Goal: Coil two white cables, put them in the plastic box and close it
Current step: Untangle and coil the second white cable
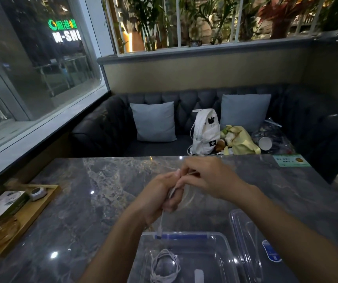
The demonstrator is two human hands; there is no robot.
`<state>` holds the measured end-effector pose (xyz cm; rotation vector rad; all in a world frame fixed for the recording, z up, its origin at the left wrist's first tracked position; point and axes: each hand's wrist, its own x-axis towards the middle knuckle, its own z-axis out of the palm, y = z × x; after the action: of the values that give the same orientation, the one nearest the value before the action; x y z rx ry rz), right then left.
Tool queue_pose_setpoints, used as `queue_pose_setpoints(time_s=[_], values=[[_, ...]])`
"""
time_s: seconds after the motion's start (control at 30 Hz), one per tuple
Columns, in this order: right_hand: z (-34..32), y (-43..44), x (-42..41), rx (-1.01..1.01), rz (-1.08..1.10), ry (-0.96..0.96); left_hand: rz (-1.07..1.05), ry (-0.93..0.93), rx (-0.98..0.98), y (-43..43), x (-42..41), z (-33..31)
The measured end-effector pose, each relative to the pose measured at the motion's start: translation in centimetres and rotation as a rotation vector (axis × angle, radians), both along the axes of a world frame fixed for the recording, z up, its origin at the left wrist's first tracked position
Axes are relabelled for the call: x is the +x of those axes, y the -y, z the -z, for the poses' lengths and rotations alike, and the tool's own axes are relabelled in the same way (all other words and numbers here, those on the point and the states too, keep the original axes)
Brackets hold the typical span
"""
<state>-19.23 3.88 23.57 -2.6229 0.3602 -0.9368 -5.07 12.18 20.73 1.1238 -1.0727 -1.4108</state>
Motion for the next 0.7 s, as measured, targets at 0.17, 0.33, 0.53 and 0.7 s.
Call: queue_pose_setpoints(time_s=[0.17, 0.33, 0.53, 0.7], values=[[0.0, 2.3, -0.8, 0.276, -0.065, -0.009, 0.095, -0.211, 0.084, -0.2, 0.8, 0.1], [1.1, 4.2, -1.8, 0.516, 0.002, 0.157, 0.194, -0.43, 0.062, -0.6, 2.0, 0.2], [3.3, 5.2, -1.9, 0.523, 0.079, 0.211, 0.176, -0.642, -0.049, -1.0, 3.2, -0.3], [5.3, 5.3, -2.0, 0.482, 0.156, 0.092, 0.267, -0.998, -0.184, -0.9, 4.5, -0.7]])
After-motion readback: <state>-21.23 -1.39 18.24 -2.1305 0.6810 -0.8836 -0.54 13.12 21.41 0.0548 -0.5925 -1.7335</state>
